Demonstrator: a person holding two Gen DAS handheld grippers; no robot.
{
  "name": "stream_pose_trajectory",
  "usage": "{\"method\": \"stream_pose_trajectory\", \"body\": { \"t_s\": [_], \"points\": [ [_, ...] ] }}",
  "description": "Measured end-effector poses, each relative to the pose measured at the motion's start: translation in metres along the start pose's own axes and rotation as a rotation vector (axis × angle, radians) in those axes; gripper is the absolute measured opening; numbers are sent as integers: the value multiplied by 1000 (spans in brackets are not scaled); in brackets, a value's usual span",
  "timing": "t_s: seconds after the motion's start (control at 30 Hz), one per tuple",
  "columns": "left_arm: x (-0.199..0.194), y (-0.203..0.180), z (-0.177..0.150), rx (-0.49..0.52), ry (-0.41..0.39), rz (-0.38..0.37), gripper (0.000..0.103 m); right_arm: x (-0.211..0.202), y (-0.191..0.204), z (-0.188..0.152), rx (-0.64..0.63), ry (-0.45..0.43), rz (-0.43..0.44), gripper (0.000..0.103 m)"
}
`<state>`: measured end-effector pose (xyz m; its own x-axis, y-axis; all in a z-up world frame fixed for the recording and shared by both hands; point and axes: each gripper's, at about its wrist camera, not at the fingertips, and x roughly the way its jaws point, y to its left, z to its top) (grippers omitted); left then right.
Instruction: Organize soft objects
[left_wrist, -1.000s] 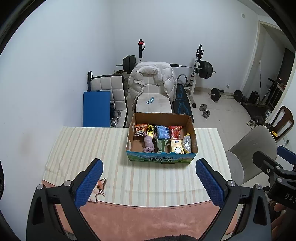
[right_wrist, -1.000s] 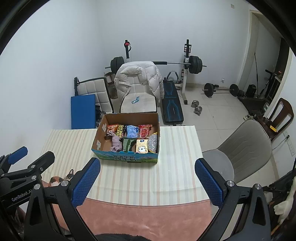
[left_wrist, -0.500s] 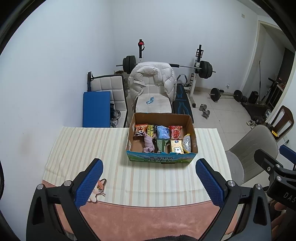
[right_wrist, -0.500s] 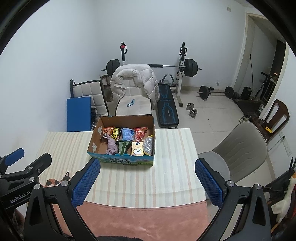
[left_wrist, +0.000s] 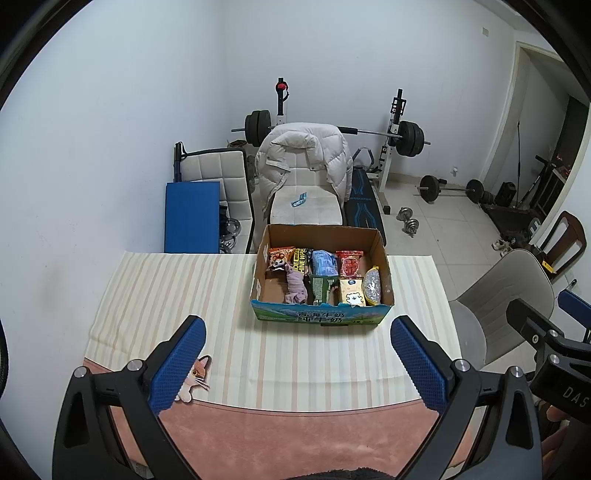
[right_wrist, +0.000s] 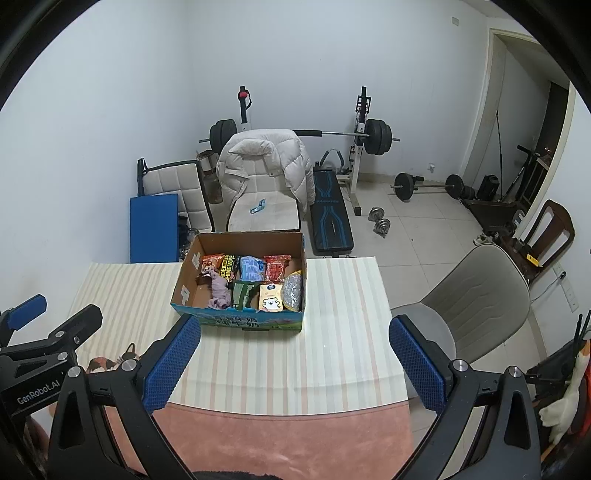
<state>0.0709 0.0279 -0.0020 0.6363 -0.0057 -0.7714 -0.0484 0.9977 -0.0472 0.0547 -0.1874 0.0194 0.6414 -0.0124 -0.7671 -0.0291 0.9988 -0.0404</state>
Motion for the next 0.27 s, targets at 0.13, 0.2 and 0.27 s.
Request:
{"method": "stream_pose_trajectory", "body": {
  "t_s": [0.13, 0.2, 0.27],
  "points": [
    [0, 0, 1, -6, -7, 1, 103, 0, 1, 0, 0, 0, 0, 103],
    [-1, 0, 2, -11, -12, -1, 103, 0, 1, 0, 0, -1, 0, 103],
    [-2, -1, 2, -14, -15, 2, 103, 0, 0, 1, 1, -4, 1, 103]
  ]
}}
